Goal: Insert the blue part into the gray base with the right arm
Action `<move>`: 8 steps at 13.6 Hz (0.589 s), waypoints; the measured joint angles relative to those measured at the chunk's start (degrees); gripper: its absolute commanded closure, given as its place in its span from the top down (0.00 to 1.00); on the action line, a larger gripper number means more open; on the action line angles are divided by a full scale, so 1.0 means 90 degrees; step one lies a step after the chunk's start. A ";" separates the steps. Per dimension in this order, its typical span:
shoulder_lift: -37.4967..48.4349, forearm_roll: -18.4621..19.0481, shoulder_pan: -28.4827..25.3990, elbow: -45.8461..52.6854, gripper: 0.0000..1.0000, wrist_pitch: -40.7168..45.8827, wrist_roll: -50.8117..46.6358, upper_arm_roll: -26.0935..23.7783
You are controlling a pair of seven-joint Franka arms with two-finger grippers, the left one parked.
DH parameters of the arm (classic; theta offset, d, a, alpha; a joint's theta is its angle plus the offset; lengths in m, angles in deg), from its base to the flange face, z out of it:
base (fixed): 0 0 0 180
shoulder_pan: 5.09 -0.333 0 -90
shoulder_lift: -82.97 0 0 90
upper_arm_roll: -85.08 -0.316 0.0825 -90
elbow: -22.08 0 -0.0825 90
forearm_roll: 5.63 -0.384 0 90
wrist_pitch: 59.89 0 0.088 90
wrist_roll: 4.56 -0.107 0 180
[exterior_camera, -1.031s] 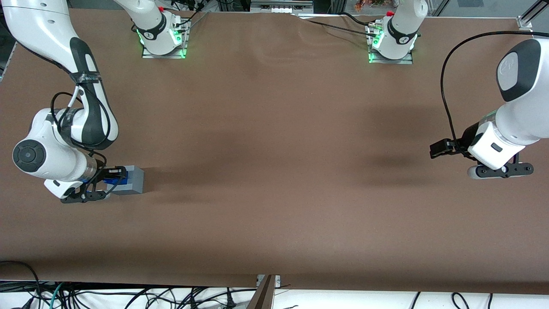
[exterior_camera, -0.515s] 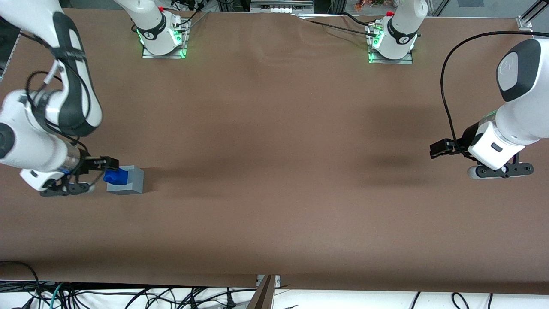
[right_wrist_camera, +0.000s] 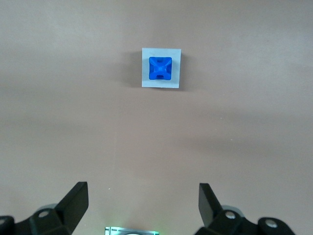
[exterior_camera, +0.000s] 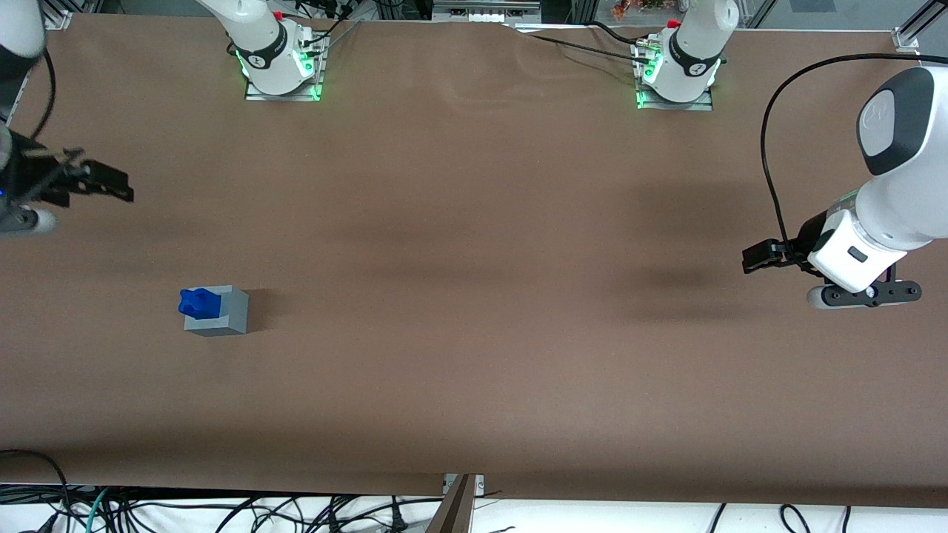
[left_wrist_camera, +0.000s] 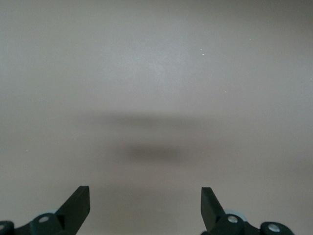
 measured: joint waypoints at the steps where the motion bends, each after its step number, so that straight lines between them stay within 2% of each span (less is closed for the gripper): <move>1: 0.0102 -0.0043 0.0166 -0.0032 1.00 -0.0250 0.0000 -0.0112; 4: 0.0570 -0.0058 0.0705 -0.0743 1.00 -0.0544 0.0004 -0.0488; 8: 0.1081 -0.0069 0.0755 -0.1803 1.00 -0.0679 0.0002 -0.0547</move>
